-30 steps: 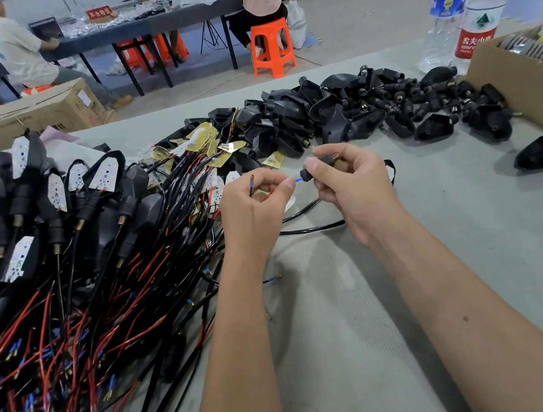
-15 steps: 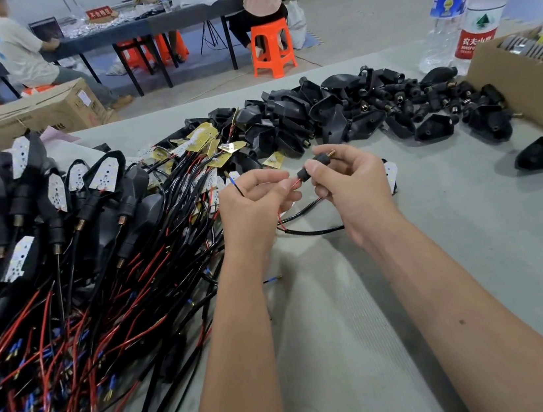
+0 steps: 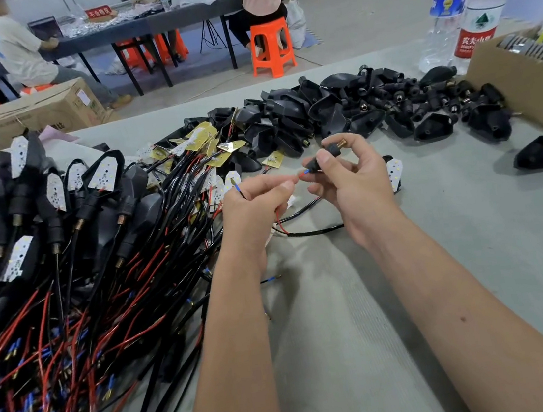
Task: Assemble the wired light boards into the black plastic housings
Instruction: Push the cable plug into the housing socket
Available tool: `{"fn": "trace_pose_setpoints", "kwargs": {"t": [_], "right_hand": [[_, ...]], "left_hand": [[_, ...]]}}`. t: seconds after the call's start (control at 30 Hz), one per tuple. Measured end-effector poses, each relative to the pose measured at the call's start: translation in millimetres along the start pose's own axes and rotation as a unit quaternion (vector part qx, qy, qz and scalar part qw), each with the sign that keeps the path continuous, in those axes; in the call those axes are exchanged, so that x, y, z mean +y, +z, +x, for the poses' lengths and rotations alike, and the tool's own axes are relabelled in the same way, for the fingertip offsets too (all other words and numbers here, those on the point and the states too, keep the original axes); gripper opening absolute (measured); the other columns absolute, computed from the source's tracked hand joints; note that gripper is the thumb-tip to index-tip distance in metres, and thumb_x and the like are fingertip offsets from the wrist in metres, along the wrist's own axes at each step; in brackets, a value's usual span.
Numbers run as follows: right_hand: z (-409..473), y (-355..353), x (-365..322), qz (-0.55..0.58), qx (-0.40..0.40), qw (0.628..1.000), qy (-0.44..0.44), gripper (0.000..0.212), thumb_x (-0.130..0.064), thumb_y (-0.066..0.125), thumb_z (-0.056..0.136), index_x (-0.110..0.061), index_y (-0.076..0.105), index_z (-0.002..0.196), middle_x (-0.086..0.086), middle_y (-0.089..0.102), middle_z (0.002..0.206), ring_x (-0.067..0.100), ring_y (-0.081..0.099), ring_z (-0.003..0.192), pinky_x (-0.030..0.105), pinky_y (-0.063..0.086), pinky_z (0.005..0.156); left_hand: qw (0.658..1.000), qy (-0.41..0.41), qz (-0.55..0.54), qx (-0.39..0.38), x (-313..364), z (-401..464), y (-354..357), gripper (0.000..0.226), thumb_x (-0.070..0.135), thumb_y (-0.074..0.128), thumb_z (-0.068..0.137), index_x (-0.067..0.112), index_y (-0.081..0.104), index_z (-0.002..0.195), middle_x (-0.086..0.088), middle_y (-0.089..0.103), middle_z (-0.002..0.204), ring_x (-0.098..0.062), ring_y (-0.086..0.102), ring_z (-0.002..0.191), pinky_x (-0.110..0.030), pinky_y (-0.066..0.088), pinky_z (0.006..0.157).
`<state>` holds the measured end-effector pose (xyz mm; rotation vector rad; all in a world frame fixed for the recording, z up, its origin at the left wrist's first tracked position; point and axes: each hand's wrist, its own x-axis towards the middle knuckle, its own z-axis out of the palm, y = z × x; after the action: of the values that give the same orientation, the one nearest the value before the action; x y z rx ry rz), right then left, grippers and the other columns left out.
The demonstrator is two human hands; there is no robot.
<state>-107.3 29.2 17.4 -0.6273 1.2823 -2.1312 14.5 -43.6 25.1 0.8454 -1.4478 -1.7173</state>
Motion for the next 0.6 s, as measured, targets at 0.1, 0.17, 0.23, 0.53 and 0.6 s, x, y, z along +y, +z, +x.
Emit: {"fn": "trace_pose_setpoints", "kwargs": {"t": [0.1,0.17,0.23,0.53,0.6], "right_hand": [[0.1,1.4,1.0,0.010,0.015,1.000,-0.010,0.012,-0.001,0.060,0.101,-0.013,0.061,0.104,0.019,0.069,0.087,0.024,0.071,0.078,0.028,0.059,0.072],[0.4,1.5,1.8,0.019,0.027,0.999,-0.014,0.012,-0.001,0.060,0.101,-0.012,0.061,0.104,0.019,0.068,0.086,0.025,0.070,0.081,0.028,0.060,0.074],[1.4,0.7,1.4,0.029,0.043,0.998,-0.020,0.012,0.000,0.060,0.101,-0.011,0.060,0.106,0.018,0.068,0.085,0.024,0.069,0.083,0.029,0.060,0.075],[7.8,-4.7,0.3,0.083,0.124,0.988,-0.032,0.013,0.000,0.059,0.101,-0.010,0.058,0.110,0.006,0.068,0.076,0.017,0.070,0.082,0.028,0.060,0.078],[8.2,-4.6,-0.1,0.090,0.125,0.988,-0.029,0.012,0.000,0.059,0.102,-0.010,0.059,0.109,0.005,0.070,0.075,0.016,0.070,0.080,0.029,0.060,0.078]], "left_hand": [[0.999,0.015,0.033,-0.024,1.6,-3.4,1.0,0.026,-0.007,0.064,0.091,0.012,0.080,0.092,-0.014,0.068,0.091,-0.023,0.056,0.087,-0.033,0.049,0.083],[0.999,0.021,0.030,-0.023,2.8,-3.5,1.0,0.032,-0.011,0.061,0.090,0.012,0.079,0.101,-0.011,0.073,0.095,-0.017,0.063,0.087,-0.029,0.053,0.081],[1.000,0.017,0.020,-0.015,2.3,-2.4,0.5,0.035,-0.012,0.060,0.090,0.012,0.076,0.110,-0.006,0.074,0.094,-0.015,0.065,0.084,-0.028,0.055,0.079],[0.997,-0.001,0.076,0.015,-4.3,-2.0,-4.7,0.010,-0.001,0.076,0.088,0.009,0.075,0.089,-0.022,0.073,0.088,-0.017,0.069,0.077,-0.025,0.059,0.071],[0.997,0.008,0.068,0.027,-4.7,-1.2,-4.5,0.008,0.002,0.075,0.089,0.011,0.075,0.090,-0.016,0.077,0.085,-0.012,0.068,0.069,-0.020,0.058,0.066]]}}
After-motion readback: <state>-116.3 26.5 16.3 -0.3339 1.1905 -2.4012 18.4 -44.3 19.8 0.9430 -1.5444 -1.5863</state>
